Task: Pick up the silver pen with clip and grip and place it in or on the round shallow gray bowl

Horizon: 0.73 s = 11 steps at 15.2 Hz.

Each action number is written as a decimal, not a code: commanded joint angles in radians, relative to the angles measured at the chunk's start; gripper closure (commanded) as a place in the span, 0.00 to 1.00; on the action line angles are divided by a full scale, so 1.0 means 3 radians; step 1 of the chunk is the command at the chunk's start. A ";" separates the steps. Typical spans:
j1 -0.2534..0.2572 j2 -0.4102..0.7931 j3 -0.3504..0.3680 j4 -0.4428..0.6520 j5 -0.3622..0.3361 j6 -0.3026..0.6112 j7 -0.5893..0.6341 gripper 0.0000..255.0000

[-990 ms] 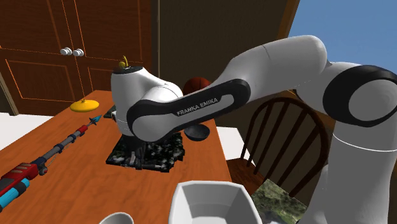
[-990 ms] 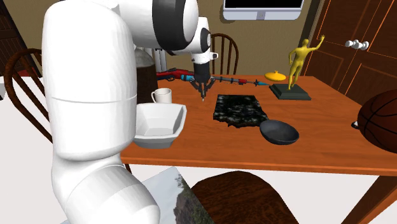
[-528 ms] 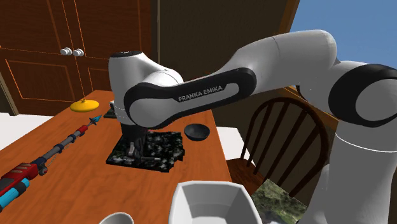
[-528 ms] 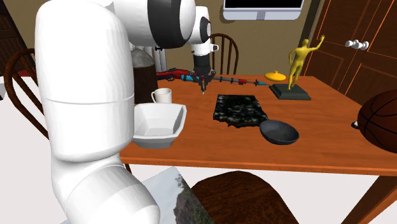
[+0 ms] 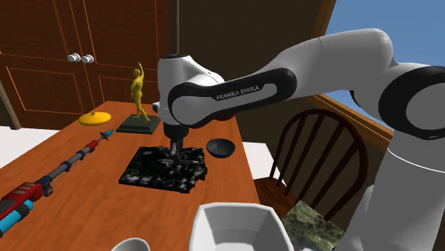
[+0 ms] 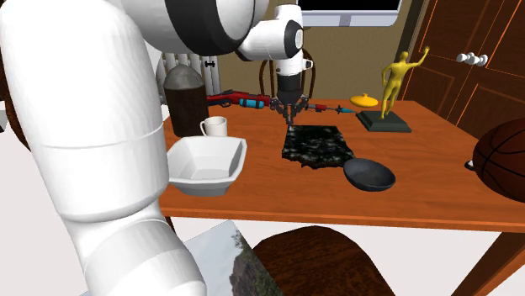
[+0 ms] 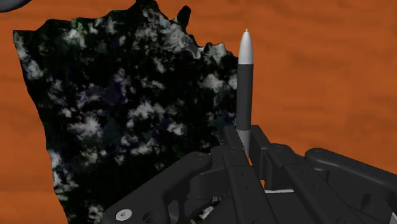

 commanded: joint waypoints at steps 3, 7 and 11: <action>-0.0190 -0.0136 -0.0131 -0.0157 0.0072 0.0059 -0.0344 1.00; -0.0364 -0.0204 -0.0270 -0.0230 0.0116 0.0094 -0.0671 1.00; -0.0531 -0.0220 -0.0412 -0.0241 0.0145 0.0113 -0.0991 1.00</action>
